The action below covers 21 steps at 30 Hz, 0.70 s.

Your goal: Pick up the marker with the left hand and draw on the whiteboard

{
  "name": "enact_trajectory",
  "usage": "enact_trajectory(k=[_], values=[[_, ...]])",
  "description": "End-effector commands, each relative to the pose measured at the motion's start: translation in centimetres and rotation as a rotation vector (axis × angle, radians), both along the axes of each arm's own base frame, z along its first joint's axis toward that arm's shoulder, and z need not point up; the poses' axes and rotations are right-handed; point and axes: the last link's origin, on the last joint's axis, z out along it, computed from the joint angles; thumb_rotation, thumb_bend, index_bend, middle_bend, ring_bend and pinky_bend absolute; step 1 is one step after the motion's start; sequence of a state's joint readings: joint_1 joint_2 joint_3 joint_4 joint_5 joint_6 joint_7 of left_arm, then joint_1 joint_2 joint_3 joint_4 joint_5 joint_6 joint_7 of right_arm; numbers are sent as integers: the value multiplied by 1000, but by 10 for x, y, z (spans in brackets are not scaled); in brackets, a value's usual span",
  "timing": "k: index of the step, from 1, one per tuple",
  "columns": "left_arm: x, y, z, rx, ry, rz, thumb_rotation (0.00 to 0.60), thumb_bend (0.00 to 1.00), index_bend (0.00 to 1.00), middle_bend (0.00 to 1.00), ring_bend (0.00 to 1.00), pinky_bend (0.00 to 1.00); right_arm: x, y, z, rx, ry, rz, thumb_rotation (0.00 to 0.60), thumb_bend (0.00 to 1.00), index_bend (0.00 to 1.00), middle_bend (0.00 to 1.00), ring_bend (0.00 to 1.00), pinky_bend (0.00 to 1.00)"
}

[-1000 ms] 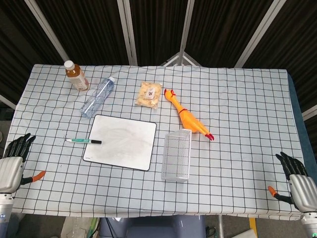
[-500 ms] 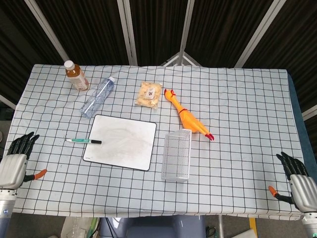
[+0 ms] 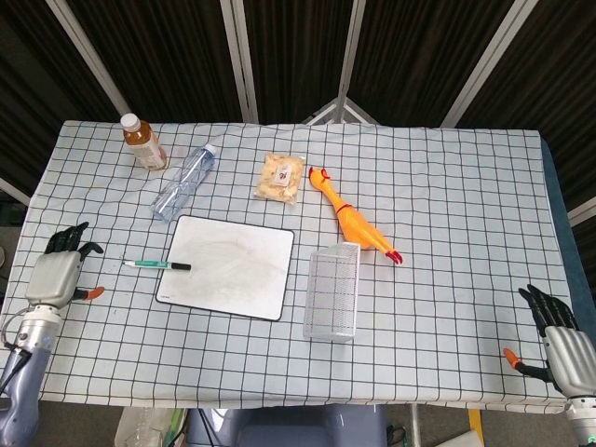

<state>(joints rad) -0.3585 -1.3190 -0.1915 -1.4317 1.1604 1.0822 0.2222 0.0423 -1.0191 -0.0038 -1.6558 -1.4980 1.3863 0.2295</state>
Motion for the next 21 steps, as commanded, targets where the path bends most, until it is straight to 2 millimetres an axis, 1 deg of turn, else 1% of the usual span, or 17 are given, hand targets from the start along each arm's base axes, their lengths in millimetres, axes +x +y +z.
enact_trajectory(k=[1,2,3,5,9,14,21], values=[[6,22,-17,-30,20,0,600,318,437,0,0,0,0,-1,0,0,-6,-3,600,268,0,0,0,0],[7,25,-20,-39,25,-2,600,330,444,0,0,0,0,-1,0,0,-8,-5,600,268,0,0,0,0],[10,32,-28,-57,33,-7,600,338,449,0,0,0,0,-2,0,0,-12,-7,600,268,0,0,0,0],[12,38,-34,-70,38,-9,600,356,459,0,0,0,0,-2,0,0,-16,-10,600,268,0,0,0,0],[16,53,-53,-105,60,-8,600,378,466,1,0,0,-1,-4,1,0,-25,-17,600,268,0,0,0,0],[23,64,-70,-134,52,-7,600,413,467,3,0,0,-1,-5,2,1,-31,-22,600,268,0,0,0,0],[34,70,-86,-165,30,-13,600,422,480,3,0,0,-1,-7,3,-2,-35,-21,600,268,0,0,0,0]])
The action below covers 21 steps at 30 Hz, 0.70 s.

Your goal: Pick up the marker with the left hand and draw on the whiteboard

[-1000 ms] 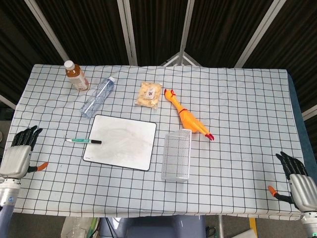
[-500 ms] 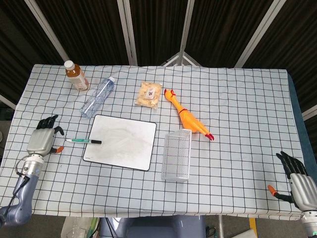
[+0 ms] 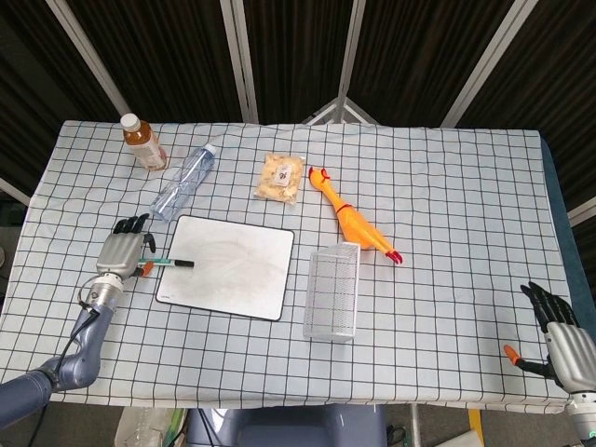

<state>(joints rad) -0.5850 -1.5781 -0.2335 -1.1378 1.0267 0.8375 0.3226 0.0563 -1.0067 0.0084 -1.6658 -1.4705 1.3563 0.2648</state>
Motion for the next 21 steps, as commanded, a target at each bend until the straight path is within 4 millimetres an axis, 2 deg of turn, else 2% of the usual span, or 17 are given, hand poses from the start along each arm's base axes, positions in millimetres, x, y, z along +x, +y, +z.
enact_trajectory(k=[1,10,17,21], values=[[3,1,-5,-9,-7,-1,600,423,480,3,0,0,1,-1,1,-2,-1,2,600,268,0,0,0,0],[9,-1,-10,-26,-30,1,600,413,465,1,0,0,1,-1,1,-2,-3,4,600,268,0,0,0,0],[11,-1,-2,7,-52,2,600,316,419,0,0,0,2,-1,2,-5,-3,6,600,268,0,0,0,0],[15,-1,3,28,-64,-9,600,306,415,0,0,0,2,-1,2,-5,-2,6,600,267,0,0,0,0]])
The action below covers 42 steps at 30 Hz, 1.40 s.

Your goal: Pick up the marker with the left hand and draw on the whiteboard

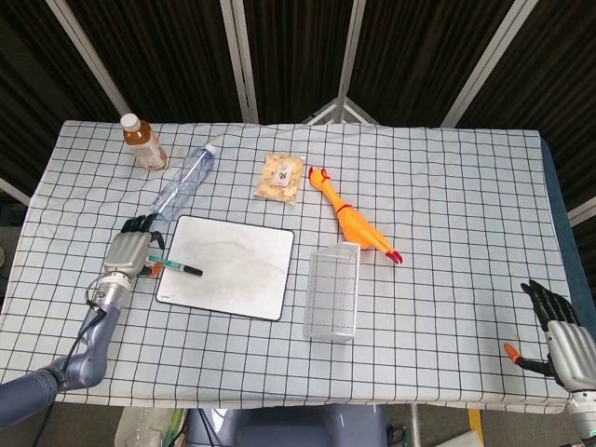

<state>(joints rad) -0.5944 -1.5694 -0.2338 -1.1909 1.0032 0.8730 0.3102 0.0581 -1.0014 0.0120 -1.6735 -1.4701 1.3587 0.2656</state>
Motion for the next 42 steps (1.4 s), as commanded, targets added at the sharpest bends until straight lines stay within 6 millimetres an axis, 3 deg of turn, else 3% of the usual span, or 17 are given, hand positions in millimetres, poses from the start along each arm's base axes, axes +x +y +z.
enact_trajectory(k=[1,27,37,42], values=[[3,0,3,12,-12,-5,600,306,415,0,0,0,0,0,0,0,1,1,600,268,0,0,0,0],[27,-10,-14,-117,44,-97,600,316,463,0,0,0,1,-1,1,-3,-3,-2,600,268,0,0,0,0],[25,-6,-20,-129,55,-79,600,385,485,0,0,0,1,-1,1,-3,-4,-3,600,268,0,0,0,0],[26,-6,-24,-139,44,-65,600,488,591,2,0,0,1,0,1,-5,-4,-3,600,268,0,0,0,0]])
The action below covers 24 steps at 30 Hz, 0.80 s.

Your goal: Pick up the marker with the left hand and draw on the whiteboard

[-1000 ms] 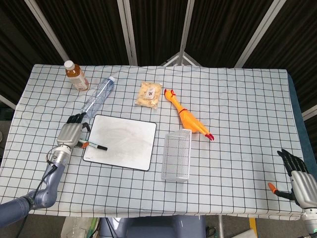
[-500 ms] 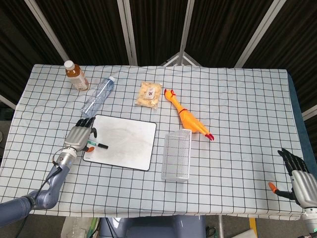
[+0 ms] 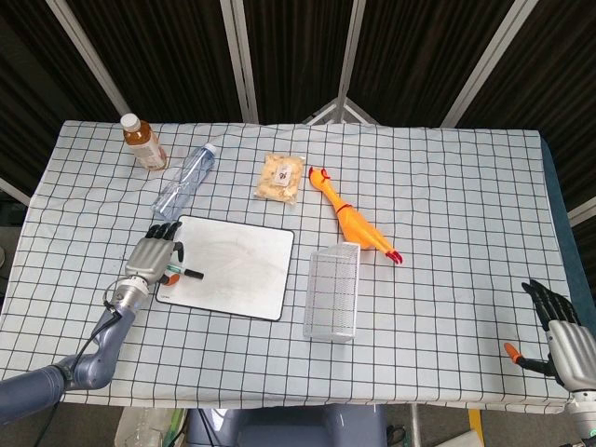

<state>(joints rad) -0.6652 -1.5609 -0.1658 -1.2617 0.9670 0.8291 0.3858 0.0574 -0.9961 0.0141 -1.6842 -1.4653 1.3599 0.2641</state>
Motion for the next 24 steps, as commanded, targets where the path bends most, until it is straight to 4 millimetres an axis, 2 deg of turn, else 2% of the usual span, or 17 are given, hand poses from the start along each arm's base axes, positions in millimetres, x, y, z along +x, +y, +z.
enact_trajectory(k=[1,5,14,17,24], values=[[0,-1,-2,-7,-4,6,600,508,611,5,0,0,0,0,0,-1,0,-1,600,268,0,0,0,0],[1,-1,-1,0,-15,12,600,569,655,33,0,0,0,0,0,-3,-2,0,600,268,0,0,0,0],[11,5,11,56,-113,34,600,583,672,43,0,0,0,0,1,-7,-3,2,600,268,0,0,0,0],[22,5,15,92,-213,44,600,583,672,46,0,0,1,0,1,-7,-4,1,600,268,0,0,0,0],[59,-2,14,142,-627,88,600,582,687,92,0,0,1,-1,0,-5,-5,3,600,268,0,0,0,0]])
